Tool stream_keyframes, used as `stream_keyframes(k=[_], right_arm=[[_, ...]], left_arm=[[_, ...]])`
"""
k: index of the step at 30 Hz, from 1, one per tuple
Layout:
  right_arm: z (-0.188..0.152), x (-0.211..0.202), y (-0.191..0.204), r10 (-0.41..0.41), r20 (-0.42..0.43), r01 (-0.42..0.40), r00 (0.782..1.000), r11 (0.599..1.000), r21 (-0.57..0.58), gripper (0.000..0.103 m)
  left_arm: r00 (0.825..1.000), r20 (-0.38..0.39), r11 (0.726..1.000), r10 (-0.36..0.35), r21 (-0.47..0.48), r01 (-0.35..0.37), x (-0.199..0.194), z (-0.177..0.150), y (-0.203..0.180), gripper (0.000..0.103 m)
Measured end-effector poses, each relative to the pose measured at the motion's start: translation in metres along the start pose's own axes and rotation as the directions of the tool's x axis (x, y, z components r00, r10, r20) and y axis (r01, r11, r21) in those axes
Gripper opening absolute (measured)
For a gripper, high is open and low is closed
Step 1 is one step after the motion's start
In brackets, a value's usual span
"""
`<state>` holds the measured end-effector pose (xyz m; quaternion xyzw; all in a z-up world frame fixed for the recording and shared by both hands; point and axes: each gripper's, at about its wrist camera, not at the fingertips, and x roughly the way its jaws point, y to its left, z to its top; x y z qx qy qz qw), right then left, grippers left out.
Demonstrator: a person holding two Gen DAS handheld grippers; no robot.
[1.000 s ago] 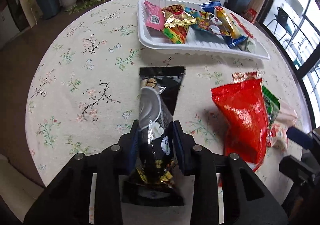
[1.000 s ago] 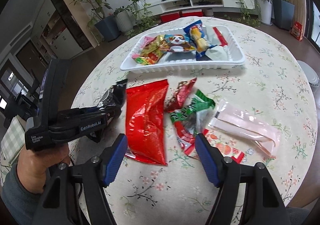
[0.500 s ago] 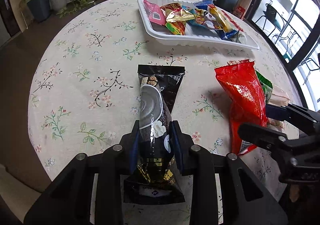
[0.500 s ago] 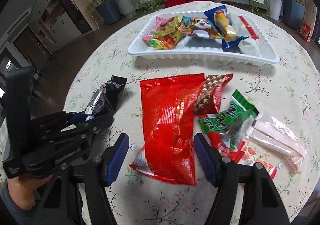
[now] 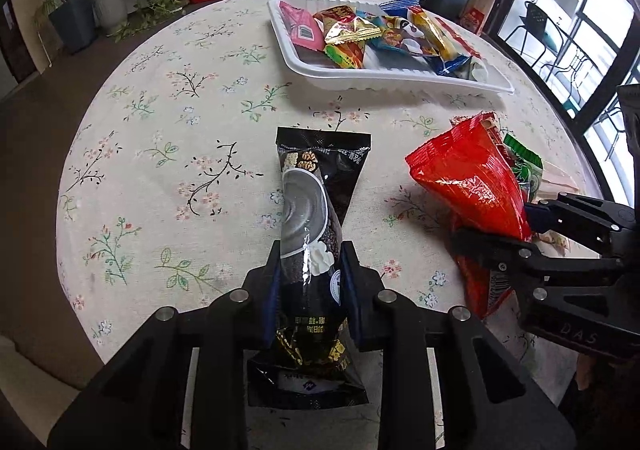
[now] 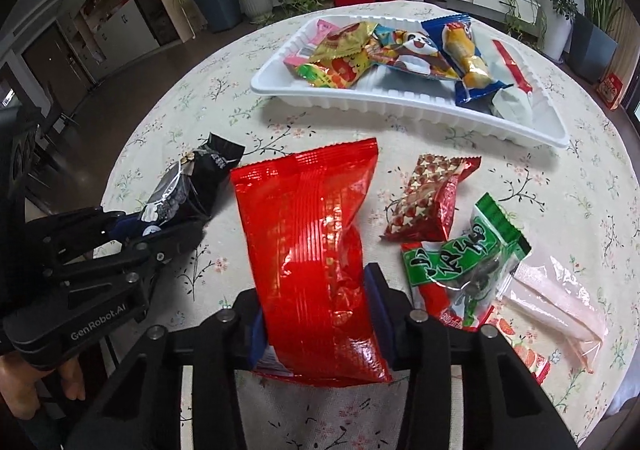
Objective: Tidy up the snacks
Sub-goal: 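Grasp the black coffee-stick packet with the left tool while the right tool grasps the red chip bag, then carry the black packet and red chip bag with both tools into the tray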
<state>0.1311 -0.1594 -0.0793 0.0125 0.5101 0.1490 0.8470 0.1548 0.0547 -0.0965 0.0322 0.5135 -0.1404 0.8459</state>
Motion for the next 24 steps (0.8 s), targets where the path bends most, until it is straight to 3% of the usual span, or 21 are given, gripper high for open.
stream_keyframes(k=[6, 24], right_arm=[[-0.005, -0.009, -0.001, 0.026, 0.034, -0.026, 0.999, 1.0, 0.014, 0.032], [-0.015, -0.046, -0.024, 0.165, 0.1, -0.176, 0.981, 0.978, 0.117, 0.031]], left_arm=[[1.0, 0.005, 1.0, -0.016, -0.012, 0.016, -0.003, -0.003, -0.001, 0.022], [0.984, 0.081, 0.985, -0.156, -0.065, 0.162, -0.033, 0.0, -0.005, 0.022]])
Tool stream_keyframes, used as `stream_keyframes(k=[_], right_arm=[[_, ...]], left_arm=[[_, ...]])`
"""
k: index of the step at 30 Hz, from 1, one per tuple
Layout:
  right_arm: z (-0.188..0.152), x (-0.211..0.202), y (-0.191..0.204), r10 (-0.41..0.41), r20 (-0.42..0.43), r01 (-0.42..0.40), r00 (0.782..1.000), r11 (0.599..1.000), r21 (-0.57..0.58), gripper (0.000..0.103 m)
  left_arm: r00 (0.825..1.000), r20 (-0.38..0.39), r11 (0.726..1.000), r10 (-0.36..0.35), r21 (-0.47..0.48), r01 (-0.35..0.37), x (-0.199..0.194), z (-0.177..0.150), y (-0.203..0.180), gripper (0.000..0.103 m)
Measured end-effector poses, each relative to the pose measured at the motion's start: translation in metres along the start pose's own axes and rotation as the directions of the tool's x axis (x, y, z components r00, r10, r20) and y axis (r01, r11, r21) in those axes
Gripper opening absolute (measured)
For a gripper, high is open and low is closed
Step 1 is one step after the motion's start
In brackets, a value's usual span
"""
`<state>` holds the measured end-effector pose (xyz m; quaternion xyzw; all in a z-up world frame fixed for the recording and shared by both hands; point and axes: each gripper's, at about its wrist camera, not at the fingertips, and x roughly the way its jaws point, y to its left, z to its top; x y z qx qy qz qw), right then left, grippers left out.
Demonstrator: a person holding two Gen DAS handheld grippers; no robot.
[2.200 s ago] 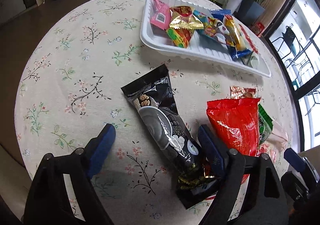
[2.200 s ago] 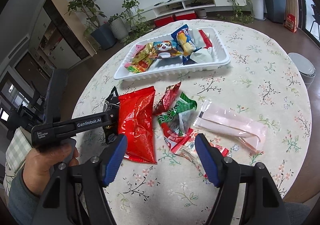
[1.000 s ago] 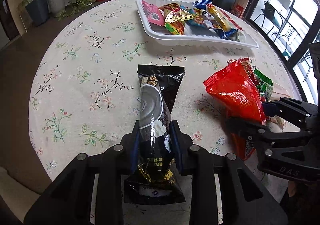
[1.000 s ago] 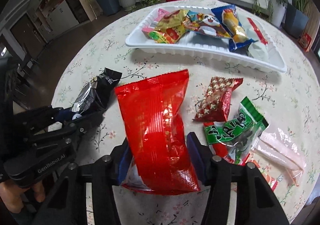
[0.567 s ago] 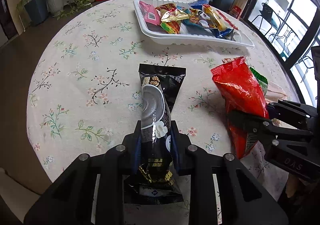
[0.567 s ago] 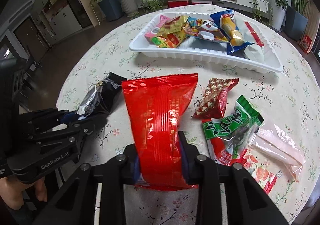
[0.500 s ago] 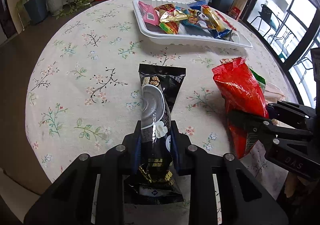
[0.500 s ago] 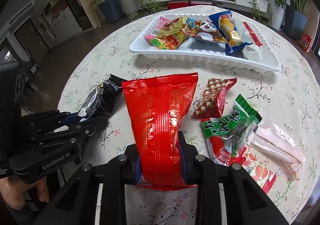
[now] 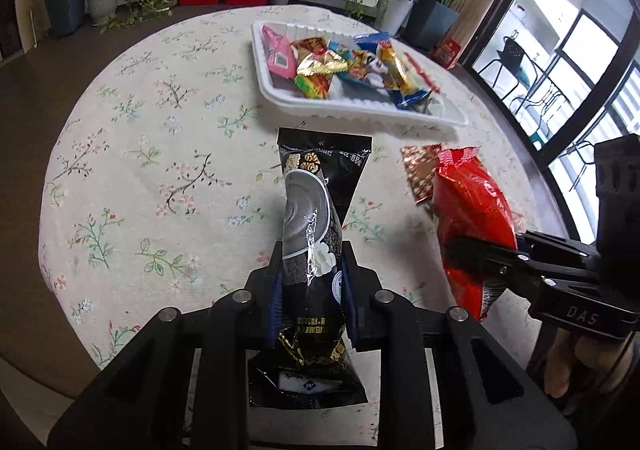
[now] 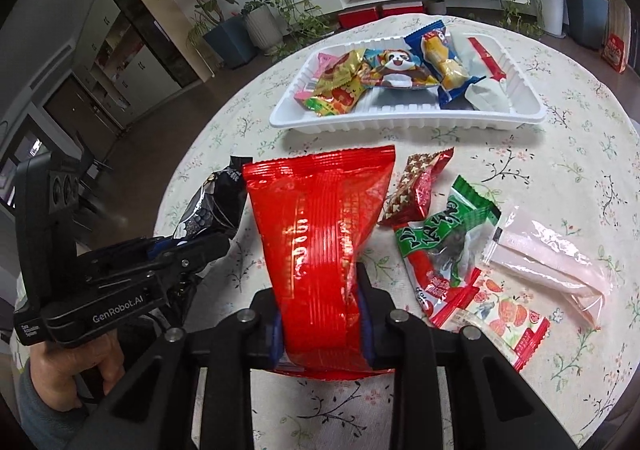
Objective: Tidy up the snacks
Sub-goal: 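Carry the black packet and red chip bag with both tools into the tray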
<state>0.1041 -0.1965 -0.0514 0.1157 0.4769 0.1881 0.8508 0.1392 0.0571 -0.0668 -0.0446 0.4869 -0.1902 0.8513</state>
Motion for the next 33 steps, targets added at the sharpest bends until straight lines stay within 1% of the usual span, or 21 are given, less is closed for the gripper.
stream_keyframes(k=[5, 8, 13, 18, 21, 26, 28, 33], right_arm=[[0.003, -0.011, -0.001, 0.008, 0.023, -0.008, 1.0, 1.0, 0.008, 0.031], [0.005, -0.017, -0.004, 0.008, 0.034, -0.008, 0.999, 1.0, 0.013, 0.031], [0.011, -0.027, -0.018, -0.004, 0.056, 0.002, 0.998, 0.999, 0.04, 0.031], [0.025, -0.041, -0.039, -0.03, 0.093, 0.023, 0.995, 0.997, 0.073, 0.031], [0.038, -0.051, -0.05, -0.051, 0.12, 0.042, 0.991, 0.996, 0.079, 0.031], [0.074, -0.068, -0.063, -0.092, 0.174, 0.082, 0.98, 0.995, 0.063, 0.031], [0.092, -0.074, -0.067, -0.11, 0.198, 0.101, 0.974, 0.993, 0.056, 0.031], [0.14, -0.076, -0.07, -0.124, 0.221, 0.122, 0.967, 0.992, 0.026, 0.031]], left_arm=[[0.999, 0.026, 0.999, -0.04, 0.005, 0.04, -0.012, 0.005, -0.011, 0.022], [0.998, 0.039, 0.999, -0.051, 0.004, 0.05, -0.018, 0.007, -0.015, 0.022], [0.995, 0.059, 0.997, -0.08, -0.015, 0.081, -0.023, 0.013, -0.014, 0.022], [0.993, 0.081, 0.996, -0.083, -0.023, 0.085, -0.026, 0.03, -0.009, 0.022], [0.991, 0.102, 0.996, -0.082, -0.015, 0.084, -0.03, 0.049, -0.008, 0.022], [0.986, 0.138, 0.995, -0.095, 0.023, 0.092, -0.031, 0.091, -0.013, 0.022], [0.983, 0.15, 0.995, -0.101, 0.037, 0.097, -0.031, 0.109, -0.016, 0.022], [0.98, 0.164, 0.992, -0.112, 0.08, 0.1, -0.02, 0.163, -0.025, 0.022]])
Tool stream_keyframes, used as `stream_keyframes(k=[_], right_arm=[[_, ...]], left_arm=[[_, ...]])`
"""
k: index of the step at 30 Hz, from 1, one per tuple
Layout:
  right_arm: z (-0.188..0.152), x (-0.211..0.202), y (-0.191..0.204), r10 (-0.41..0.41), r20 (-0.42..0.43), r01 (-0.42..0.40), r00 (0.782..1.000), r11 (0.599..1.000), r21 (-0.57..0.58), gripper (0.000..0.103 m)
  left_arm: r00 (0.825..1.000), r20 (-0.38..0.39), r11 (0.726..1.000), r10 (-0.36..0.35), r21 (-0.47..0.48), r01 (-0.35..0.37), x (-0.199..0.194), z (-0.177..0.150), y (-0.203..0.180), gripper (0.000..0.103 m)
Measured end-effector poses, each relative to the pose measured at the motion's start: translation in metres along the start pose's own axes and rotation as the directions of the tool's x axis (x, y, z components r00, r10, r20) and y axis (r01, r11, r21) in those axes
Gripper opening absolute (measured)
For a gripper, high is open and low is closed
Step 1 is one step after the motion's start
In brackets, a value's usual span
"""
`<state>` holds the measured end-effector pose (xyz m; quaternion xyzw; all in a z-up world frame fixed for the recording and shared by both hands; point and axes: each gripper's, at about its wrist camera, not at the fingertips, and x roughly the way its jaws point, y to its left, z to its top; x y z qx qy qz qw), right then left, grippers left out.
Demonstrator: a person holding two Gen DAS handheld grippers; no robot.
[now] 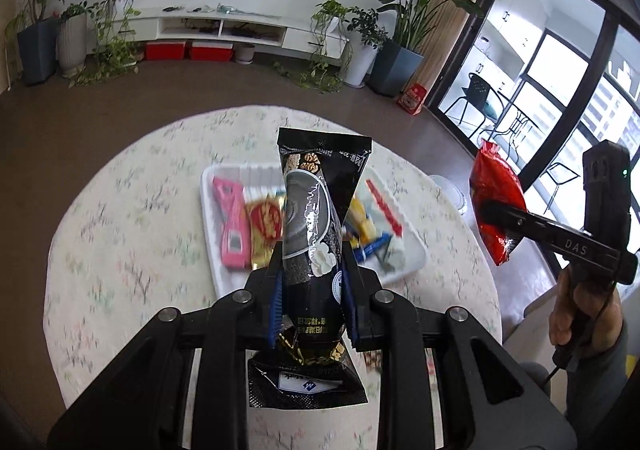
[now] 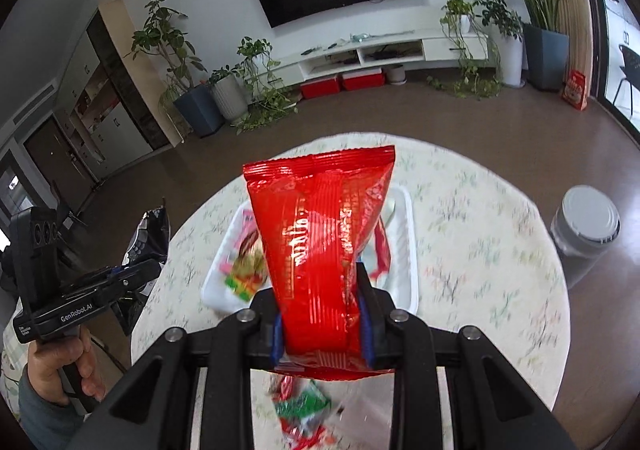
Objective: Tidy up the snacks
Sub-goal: 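Carry the black packet and red chip bag with both tools into the tray, then lower both held packets into the tray and open both tools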
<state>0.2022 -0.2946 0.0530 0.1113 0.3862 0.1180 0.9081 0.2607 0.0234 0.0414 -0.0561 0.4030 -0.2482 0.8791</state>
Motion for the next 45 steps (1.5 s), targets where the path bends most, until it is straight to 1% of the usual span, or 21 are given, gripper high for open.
stream_keyframes(k=[3, 6, 10, 13, 19, 22, 25, 31, 34, 45], right_arm=[[0.029, 0.013, 0.006, 0.004, 0.005, -0.004, 1.0, 0.999, -0.033, 0.031], [0.048, 0.028, 0.014, 0.012, -0.005, -0.012, 1.0, 0.998, -0.06, 0.031], [0.066, 0.063, 0.022, 0.032, -0.06, -0.036, 0.998, 0.996, -0.079, 0.031], [0.069, 0.09, 0.028, 0.037, -0.112, -0.047, 0.993, 0.995, -0.09, 0.031], [0.054, 0.144, 0.03, 0.036, -0.233, -0.056, 0.972, 0.995, -0.08, 0.031], [0.046, 0.161, 0.032, 0.027, -0.274, -0.052, 0.961, 0.995, -0.082, 0.031], [0.046, 0.176, 0.031, 0.019, -0.302, -0.044, 0.953, 0.996, -0.075, 0.031], [0.035, 0.191, 0.031, -0.001, -0.333, -0.027, 0.943, 0.996, -0.08, 0.031], [0.032, 0.197, 0.032, -0.011, -0.347, -0.019, 0.938, 0.996, -0.082, 0.031], [0.027, 0.203, 0.025, -0.001, -0.363, -0.016, 0.932, 0.999, -0.044, 0.031]], left_arm=[[1.0, 0.001, 1.0, -0.002, 0.028, 0.002, 0.016, 0.025, -0.003, 0.022], [1.0, -0.013, 0.999, -0.008, 0.036, 0.008, 0.036, 0.044, -0.003, 0.022], [1.0, -0.03, 0.999, 0.009, 0.031, -0.008, 0.062, 0.057, 0.003, 0.022], [0.998, -0.063, 1.0, 0.021, 0.009, -0.021, 0.088, 0.058, 0.014, 0.022], [0.99, -0.13, 0.998, 0.055, -0.025, -0.059, 0.132, 0.047, 0.042, 0.022], [0.987, -0.148, 0.997, 0.069, -0.03, -0.074, 0.145, 0.043, 0.051, 0.022], [0.983, -0.166, 0.996, 0.077, -0.032, -0.084, 0.157, 0.039, 0.054, 0.022], [0.977, -0.191, 0.995, 0.091, -0.025, -0.098, 0.176, 0.037, 0.056, 0.022], [0.976, -0.195, 0.994, 0.096, -0.037, -0.105, 0.181, 0.037, 0.059, 0.023], [0.97, -0.212, 0.991, 0.117, -0.042, -0.128, 0.194, 0.028, 0.055, 0.024]])
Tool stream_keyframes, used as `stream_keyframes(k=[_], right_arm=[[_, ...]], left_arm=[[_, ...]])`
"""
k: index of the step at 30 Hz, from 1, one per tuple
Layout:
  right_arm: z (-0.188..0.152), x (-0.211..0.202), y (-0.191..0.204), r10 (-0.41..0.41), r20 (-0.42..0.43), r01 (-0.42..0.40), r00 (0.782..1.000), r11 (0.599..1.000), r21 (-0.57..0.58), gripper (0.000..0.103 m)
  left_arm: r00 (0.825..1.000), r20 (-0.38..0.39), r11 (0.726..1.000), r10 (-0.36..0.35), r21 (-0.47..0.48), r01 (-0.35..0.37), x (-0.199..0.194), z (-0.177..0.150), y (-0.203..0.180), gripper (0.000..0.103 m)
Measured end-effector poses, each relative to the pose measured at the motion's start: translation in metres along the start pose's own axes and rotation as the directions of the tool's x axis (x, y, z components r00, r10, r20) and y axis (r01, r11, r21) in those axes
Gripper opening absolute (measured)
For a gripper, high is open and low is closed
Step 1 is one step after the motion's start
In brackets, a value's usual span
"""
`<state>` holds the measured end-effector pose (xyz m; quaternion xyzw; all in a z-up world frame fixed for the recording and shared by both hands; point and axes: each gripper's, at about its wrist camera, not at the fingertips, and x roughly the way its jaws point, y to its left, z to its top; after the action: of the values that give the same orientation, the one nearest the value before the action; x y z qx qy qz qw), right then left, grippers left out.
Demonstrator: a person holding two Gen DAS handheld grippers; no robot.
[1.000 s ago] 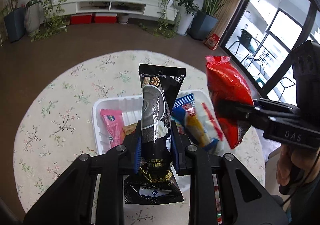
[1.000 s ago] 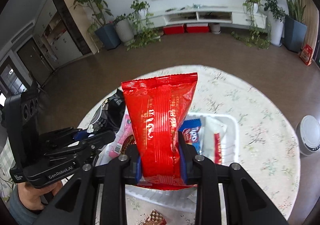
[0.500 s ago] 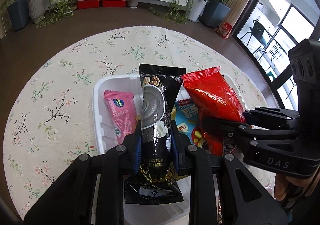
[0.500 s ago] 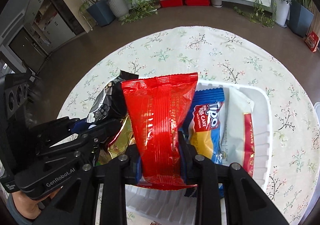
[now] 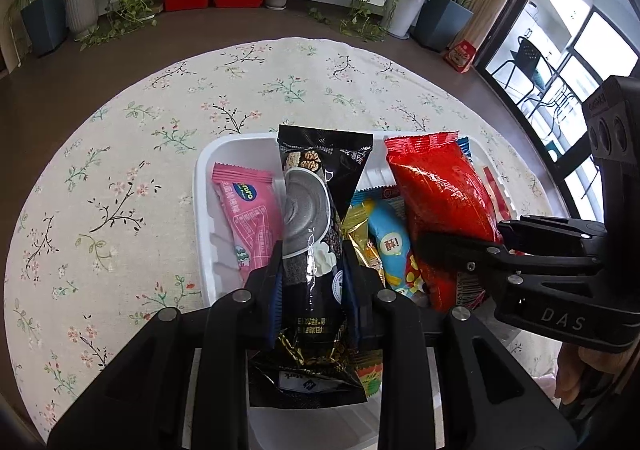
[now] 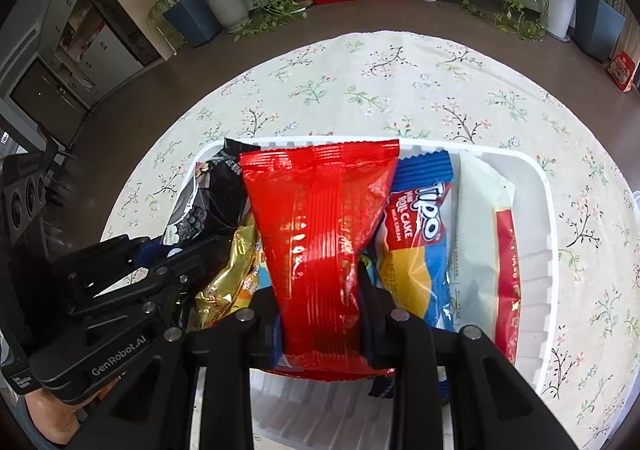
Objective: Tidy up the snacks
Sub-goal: 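Lower both held packets into the tray and open both tools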
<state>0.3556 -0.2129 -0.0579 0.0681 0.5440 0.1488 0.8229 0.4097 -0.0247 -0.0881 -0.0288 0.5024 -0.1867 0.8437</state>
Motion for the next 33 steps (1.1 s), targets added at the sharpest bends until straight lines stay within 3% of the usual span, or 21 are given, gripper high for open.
stream_keyframes(k=[10, 15, 17, 18, 23, 28, 33], right_arm=[[-0.002, 0.004, -0.005, 0.007, 0.011, -0.007, 1.0, 1.0, 0.003, 0.033], [-0.006, -0.001, 0.001, -0.023, 0.021, 0.023, 1.0, 0.999, -0.032, 0.041], [-0.007, -0.004, 0.0, -0.018, 0.021, 0.019, 1.0, 0.999, -0.029, 0.049], [-0.007, -0.006, 0.001, -0.016, 0.022, 0.016, 1.0, 0.999, -0.029, 0.05], [-0.004, -0.019, -0.001, -0.021, 0.056, 0.023, 0.998, 0.999, -0.028, 0.051], [0.0, -0.03, -0.003, -0.033, 0.096, 0.036, 0.995, 0.999, -0.027, 0.051], [-0.001, -0.035, -0.003, -0.064, 0.118, 0.067, 0.991, 0.997, -0.026, 0.037]], left_arm=[[1.0, 0.016, 1.0, -0.012, -0.002, 0.012, 0.005, -0.006, 0.004, 0.024], [1.0, 0.019, 1.0, -0.002, -0.002, 0.002, 0.002, -0.006, 0.004, 0.025], [1.0, 0.025, 1.0, -0.006, 0.003, 0.006, -0.001, -0.005, 0.002, 0.033], [1.0, 0.03, 1.0, -0.008, 0.005, 0.007, -0.002, -0.005, 0.001, 0.046], [0.998, 0.056, 1.0, 0.004, -0.001, -0.004, -0.011, -0.005, 0.001, 0.065], [0.998, 0.061, 1.0, 0.002, 0.002, -0.002, -0.017, -0.006, -0.001, 0.067], [0.996, 0.089, 1.0, 0.011, 0.018, -0.012, -0.026, -0.008, -0.007, 0.067]])
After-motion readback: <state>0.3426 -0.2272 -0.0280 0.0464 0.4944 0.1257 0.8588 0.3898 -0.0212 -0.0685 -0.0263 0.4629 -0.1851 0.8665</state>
